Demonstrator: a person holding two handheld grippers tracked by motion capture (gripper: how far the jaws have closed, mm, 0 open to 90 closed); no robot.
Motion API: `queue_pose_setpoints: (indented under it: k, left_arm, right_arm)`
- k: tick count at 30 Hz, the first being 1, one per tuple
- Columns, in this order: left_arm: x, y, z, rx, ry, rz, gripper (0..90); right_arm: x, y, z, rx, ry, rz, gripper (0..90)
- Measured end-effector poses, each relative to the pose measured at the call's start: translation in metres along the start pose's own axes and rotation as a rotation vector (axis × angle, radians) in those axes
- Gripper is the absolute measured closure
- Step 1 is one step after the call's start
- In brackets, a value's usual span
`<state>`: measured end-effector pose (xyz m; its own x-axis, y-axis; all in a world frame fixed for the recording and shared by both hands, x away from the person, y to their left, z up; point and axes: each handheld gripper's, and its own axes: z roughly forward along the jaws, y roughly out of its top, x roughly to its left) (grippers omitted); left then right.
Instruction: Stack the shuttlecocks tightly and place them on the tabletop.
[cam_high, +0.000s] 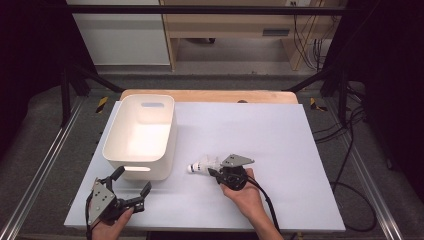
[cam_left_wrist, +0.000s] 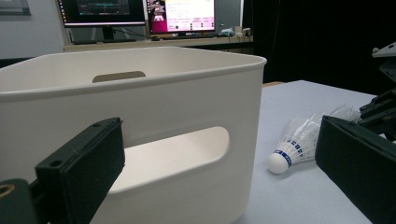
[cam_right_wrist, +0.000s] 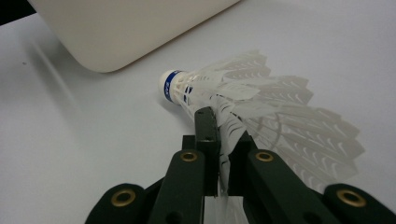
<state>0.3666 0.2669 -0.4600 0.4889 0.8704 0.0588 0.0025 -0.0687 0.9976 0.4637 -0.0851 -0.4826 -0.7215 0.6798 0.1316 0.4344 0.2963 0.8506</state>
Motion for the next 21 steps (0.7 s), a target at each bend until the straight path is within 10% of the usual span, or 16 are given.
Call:
queue_pose_setpoints:
  k: [21]
  left_arm:
    - [0.000,0.000,0.000,-0.014,-0.023,-0.006,1.1]
  right_arm:
    - [-0.005,0.013,-0.014,-0.072,0.047,0.040,89.0]
